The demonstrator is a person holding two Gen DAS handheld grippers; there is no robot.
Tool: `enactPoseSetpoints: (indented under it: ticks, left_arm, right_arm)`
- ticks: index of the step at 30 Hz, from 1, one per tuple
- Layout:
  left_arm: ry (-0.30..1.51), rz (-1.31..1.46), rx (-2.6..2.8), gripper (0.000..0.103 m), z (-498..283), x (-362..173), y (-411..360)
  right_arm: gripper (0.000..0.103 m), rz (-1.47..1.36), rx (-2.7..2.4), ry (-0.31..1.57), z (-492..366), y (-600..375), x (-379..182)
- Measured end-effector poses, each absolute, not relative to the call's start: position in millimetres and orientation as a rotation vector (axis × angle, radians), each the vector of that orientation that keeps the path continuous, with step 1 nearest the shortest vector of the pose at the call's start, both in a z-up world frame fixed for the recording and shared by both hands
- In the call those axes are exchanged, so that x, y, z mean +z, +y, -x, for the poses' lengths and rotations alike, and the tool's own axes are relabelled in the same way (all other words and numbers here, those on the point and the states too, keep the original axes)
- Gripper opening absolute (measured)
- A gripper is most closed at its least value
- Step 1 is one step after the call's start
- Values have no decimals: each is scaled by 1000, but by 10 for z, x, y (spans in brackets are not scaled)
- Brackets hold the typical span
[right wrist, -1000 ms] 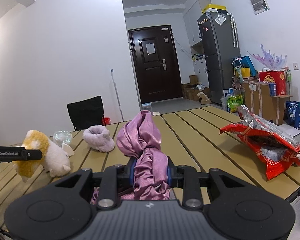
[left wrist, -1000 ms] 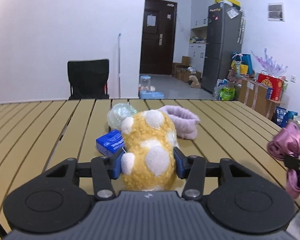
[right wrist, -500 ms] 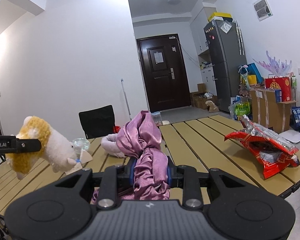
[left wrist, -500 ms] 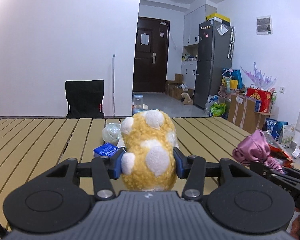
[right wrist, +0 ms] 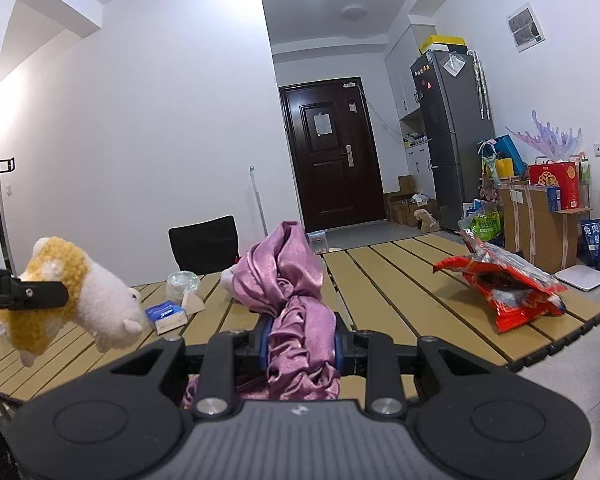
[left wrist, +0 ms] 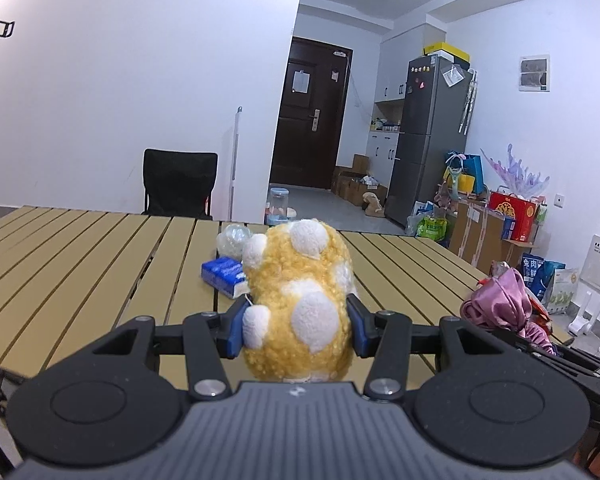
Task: Collect trash
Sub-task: 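Carry the yellow plush and pink cloth with both tools over the black bin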
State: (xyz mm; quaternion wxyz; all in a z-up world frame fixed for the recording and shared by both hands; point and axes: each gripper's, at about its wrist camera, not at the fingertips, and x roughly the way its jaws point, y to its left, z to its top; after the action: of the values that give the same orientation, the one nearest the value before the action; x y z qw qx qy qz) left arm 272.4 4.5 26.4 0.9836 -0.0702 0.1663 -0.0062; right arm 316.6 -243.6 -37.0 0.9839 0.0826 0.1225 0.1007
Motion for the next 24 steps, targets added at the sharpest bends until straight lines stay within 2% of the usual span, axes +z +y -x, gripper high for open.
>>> enactPoseSetpoints:
  ticks: [24]
  left_arm:
    - [390,173,9,49,-1868,-20,189]
  right_arm:
    - [27,-101,240,383,-2303,-2316,-799]
